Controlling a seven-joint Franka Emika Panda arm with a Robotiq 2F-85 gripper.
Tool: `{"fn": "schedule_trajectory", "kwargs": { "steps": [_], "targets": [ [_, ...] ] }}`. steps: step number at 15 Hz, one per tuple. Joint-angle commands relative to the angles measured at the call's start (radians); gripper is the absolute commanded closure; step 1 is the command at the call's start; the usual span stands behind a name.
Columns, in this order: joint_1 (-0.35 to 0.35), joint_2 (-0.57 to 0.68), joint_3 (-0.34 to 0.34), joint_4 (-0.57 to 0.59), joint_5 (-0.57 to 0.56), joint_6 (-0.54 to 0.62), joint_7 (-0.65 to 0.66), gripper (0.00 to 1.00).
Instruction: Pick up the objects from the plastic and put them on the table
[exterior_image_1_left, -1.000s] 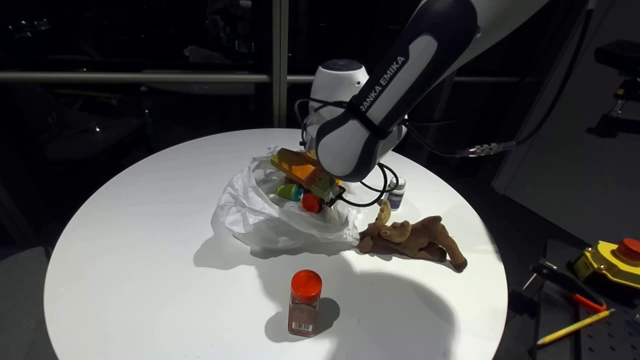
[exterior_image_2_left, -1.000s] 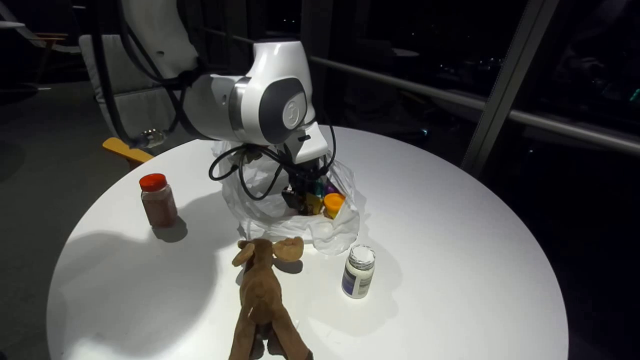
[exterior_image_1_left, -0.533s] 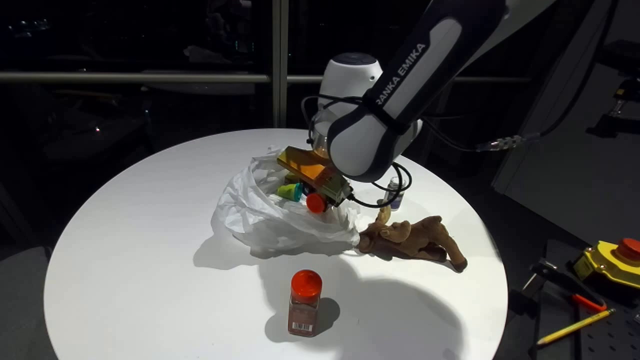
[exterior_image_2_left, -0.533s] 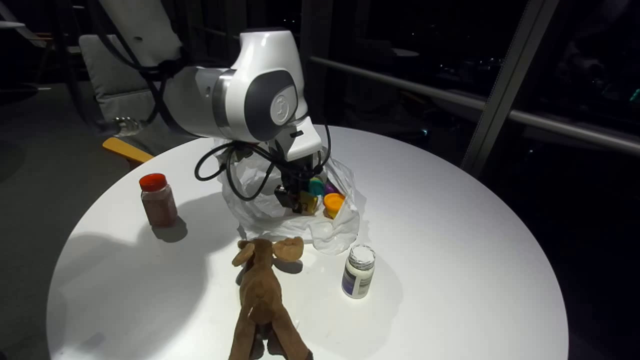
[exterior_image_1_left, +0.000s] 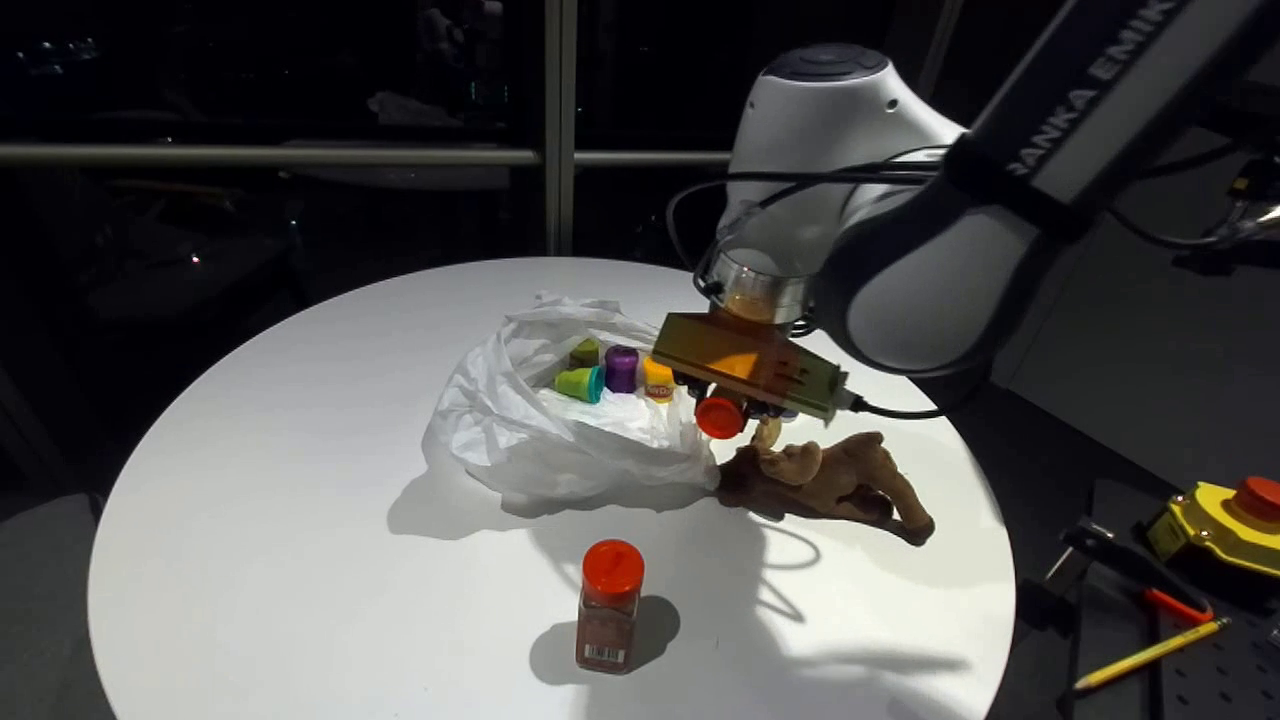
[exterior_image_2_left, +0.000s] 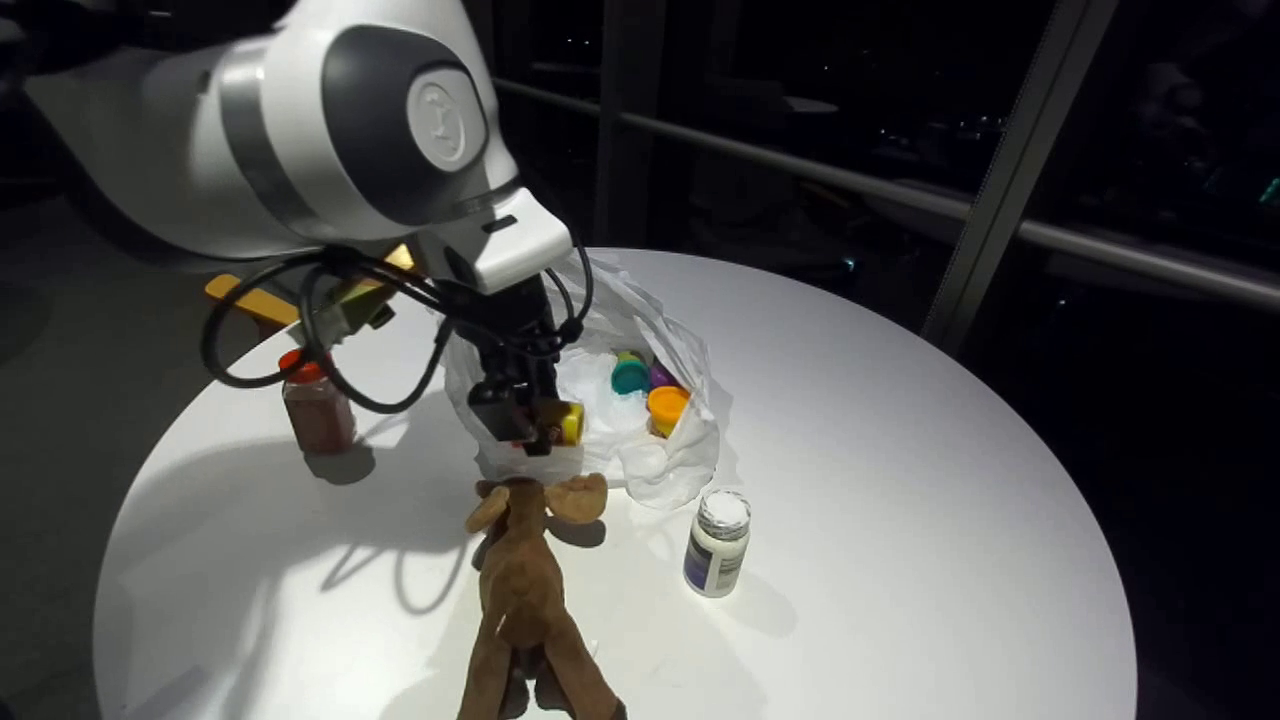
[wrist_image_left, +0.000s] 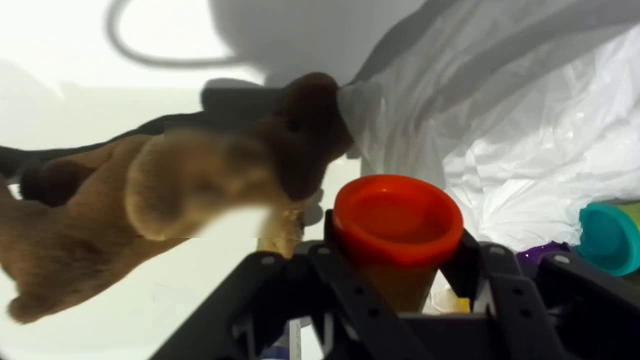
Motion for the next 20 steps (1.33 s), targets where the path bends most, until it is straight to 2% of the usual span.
{"fn": "schedule_trajectory", "kwargs": {
  "steps": [1, 2, 4, 6, 9, 13, 15, 16, 18, 20],
  "targets": [
    [0.162, -0.191, -0.108, -0.194, -0.197, 0.013, 0.038, 0.77],
    [0.187, -0.197, -0.106, -0.214, -0.213, 0.015, 0.012, 0.77],
    [0.182, -0.227, -0.054, -0.259, -0.235, 0.019, -0.049, 0.77],
    [0.183, -0.194, -0.018, -0.271, -0.237, 0.040, -0.077, 0.77],
    [0.136, -0.114, 0.069, -0.270, -0.196, 0.115, -0.151, 0.77],
    [-0.001, -0.023, 0.253, -0.251, -0.136, 0.158, -0.268, 0.77],
    [0.018, 0.020, 0.233, -0.226, -0.169, 0.169, -0.250, 0.77],
    [0.047, 0.029, 0.197, -0.220, -0.185, 0.183, -0.233, 0.27],
    [0.075, 0.024, 0.151, -0.216, -0.202, 0.207, -0.220, 0.20],
    [0.105, -0.016, 0.096, -0.224, -0.212, 0.228, -0.215, 0.05]
  ]
}}
